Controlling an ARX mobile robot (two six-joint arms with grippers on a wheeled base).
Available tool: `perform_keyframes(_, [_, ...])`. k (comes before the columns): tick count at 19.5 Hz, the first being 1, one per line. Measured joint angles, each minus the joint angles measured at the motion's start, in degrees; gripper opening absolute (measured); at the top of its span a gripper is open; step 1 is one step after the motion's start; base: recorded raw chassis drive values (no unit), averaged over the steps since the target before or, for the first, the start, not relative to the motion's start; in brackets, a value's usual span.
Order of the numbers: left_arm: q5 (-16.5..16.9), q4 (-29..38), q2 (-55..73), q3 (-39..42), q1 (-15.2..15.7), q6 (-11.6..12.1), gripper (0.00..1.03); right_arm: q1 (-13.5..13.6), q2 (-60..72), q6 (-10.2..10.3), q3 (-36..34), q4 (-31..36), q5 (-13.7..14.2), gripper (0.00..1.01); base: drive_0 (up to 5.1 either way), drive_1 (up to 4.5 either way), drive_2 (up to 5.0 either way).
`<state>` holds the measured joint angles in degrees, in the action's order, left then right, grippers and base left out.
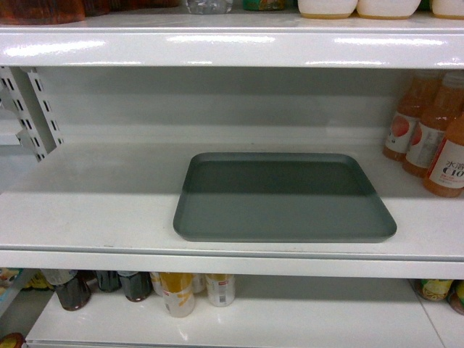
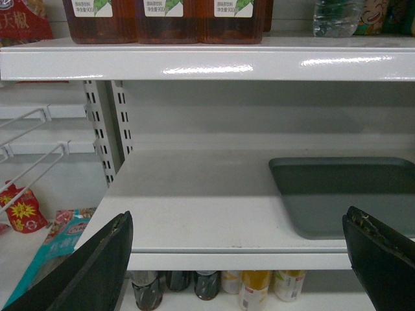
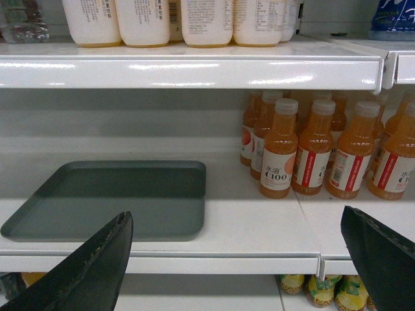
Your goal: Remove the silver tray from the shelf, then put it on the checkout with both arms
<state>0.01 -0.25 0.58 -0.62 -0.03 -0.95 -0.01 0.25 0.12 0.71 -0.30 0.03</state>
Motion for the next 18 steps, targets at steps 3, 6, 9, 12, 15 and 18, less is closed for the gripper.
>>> perform_keyframes(3, [0.0, 0.0, 0.0, 0.0, 0.0, 0.0, 0.98, 0.0, 0.0, 0.0, 0.0, 0.0, 0.0, 0.98, 0.0, 0.0, 0.0])
perform_keyframes(6, [0.0, 0.0, 0.0, 0.0, 0.0, 0.0, 0.98, 0.0, 0.0, 0.0, 0.0, 0.0, 0.0, 0.98, 0.0, 0.0, 0.0])
perform_keyframes(9, [0.0, 0.0, 0.0, 0.0, 0.0, 0.0, 0.98, 0.0, 0.0, 0.0, 0.0, 0.0, 0.0, 0.98, 0.0, 0.0, 0.0])
perform_keyframes(12, [0.0, 0.0, 0.0, 0.0, 0.0, 0.0, 0.98, 0.0, 0.0, 0.0, 0.0, 0.0, 0.0, 0.98, 0.0, 0.0, 0.0])
perform_keyframes(15, [0.0, 0.0, 0.0, 0.0, 0.0, 0.0, 0.98, 0.0, 0.0, 0.0, 0.0, 0.0, 0.0, 0.98, 0.0, 0.0, 0.0])
perform_keyframes(18, [0.0, 0.0, 0.0, 0.0, 0.0, 0.0, 0.98, 0.0, 0.0, 0.0, 0.0, 0.0, 0.0, 0.98, 0.0, 0.0, 0.0])
